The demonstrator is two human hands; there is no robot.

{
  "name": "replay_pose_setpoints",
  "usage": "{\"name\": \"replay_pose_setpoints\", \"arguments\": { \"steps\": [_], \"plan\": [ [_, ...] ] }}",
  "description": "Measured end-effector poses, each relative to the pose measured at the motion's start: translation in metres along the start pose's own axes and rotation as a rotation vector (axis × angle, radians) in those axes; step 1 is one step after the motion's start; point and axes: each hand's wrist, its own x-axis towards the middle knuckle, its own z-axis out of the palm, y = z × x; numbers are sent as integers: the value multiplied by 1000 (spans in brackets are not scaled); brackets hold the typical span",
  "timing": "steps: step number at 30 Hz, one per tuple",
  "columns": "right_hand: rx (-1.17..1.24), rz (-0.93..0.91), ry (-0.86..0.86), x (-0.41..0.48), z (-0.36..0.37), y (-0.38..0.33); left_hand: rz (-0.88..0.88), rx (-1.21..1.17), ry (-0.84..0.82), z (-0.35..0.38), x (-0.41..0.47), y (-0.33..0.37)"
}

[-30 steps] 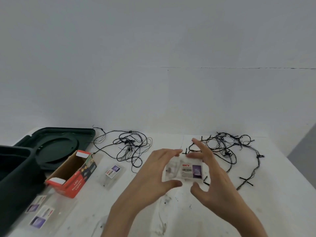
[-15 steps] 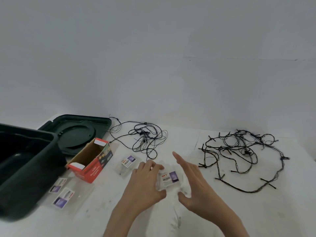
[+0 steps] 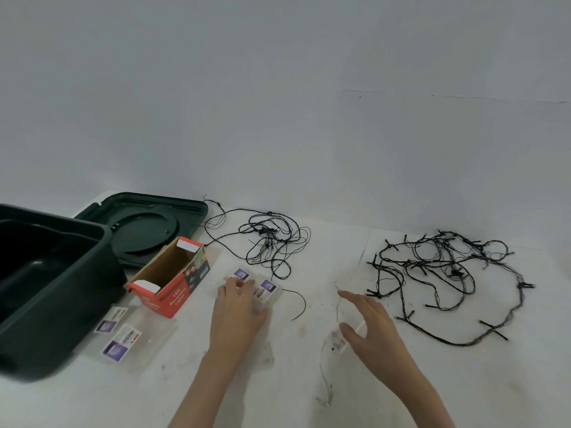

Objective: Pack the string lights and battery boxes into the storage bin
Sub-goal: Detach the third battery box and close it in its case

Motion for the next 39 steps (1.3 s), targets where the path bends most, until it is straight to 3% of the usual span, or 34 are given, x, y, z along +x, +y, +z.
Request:
{"name": "replay_pose_setpoints", "arguments": {
  "steps": [9, 16, 22, 26, 29, 34, 36, 39],
  "plan": [
    [-39, 10, 27, -6, 1, 8, 20, 169, 57, -1, 14, -3],
    [-56, -17, 49, -8, 4, 5, 27, -106, 2, -10, 1, 0],
    [-557, -51, -177, -4, 6, 11, 136, -248, -163, -23, -21, 22],
    [-619, -97, -189, -3, 4, 17, 179, -412, -341, -24, -34, 36],
    [-518, -126, -192, -6, -10, 17, 187, -489, -485, -21, -41, 46],
    [-54, -7, -165, -19, -48, 9, 168, -677, -703, -23, -49, 61],
    [111, 67, -114, -26, -64, 6, 180, -796, -711, -30, -48, 67],
    [366, 159, -155, -38, -82, 3, 149, -930, -571, -38, -44, 76]
  ]
}}
